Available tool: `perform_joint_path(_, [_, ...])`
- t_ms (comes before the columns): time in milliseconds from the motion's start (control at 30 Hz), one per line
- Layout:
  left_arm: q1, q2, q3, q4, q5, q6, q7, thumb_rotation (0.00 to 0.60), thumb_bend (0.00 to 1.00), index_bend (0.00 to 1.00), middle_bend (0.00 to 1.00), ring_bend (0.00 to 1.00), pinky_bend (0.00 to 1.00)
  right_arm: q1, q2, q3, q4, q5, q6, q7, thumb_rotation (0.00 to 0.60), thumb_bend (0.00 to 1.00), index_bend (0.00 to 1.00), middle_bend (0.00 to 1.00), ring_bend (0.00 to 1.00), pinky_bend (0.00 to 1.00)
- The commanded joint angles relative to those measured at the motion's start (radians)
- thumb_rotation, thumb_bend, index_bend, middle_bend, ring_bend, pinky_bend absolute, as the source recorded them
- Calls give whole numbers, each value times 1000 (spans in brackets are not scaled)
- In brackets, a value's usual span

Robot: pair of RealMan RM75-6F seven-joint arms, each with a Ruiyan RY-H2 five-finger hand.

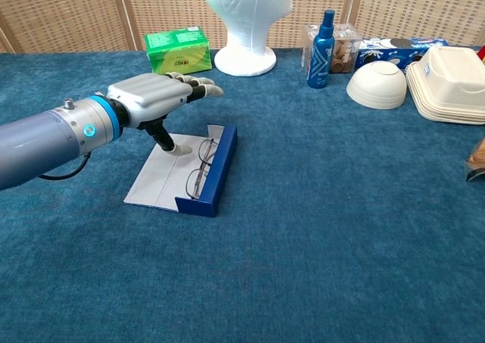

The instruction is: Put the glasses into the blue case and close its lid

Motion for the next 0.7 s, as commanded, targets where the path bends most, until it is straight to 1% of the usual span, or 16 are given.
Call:
perform_joint_path(33, [1,15,-1,-17,-15,-15,3,518,234,0,0,0,0,0,0,0,0,-1,0,0,525,222,0,127,0,155])
perform_joint_path(133, [-3,48,-10,-62,-52,-62,-14,509,233,0,0,0,0,0,0,0,0,-2,1,1,523,223,0,127,0,155])
perform_joint_path(200, [-11,86,-18,-108,-81,-109,-33,495,233,0,0,0,0,0,0,0,0,-2,2,1,527,223,0,127,0,155])
perform_joint_path(300, [-24,157,-23,-185,-127,-176,-43,488,233,4,0,0,0,0,0,0,-1,-3,3,-1,524,224,0,126,0,155])
perform_joint_path(400, [-37,212,-22,-244,-162,-213,-41,485,234,26,0,0,0,0,0,-1,-2,-3,2,-1,522,222,0,127,0,155])
perform_joint_path(500, [-52,263,-28,-306,-210,-268,-73,482,234,50,0,0,0,1,0,-1,-4,-5,3,-3,525,223,0,127,0,155])
perform_joint_path(600, [-68,304,-35,-347,-244,-318,-116,480,234,54,0,0,0,1,1,0,-5,-5,5,-5,527,223,0,127,0,155])
perform_joint_path(700, [-84,318,-35,-351,-253,-337,-134,473,233,64,0,0,0,-1,1,0,-6,-3,6,-5,526,223,0,127,0,155])
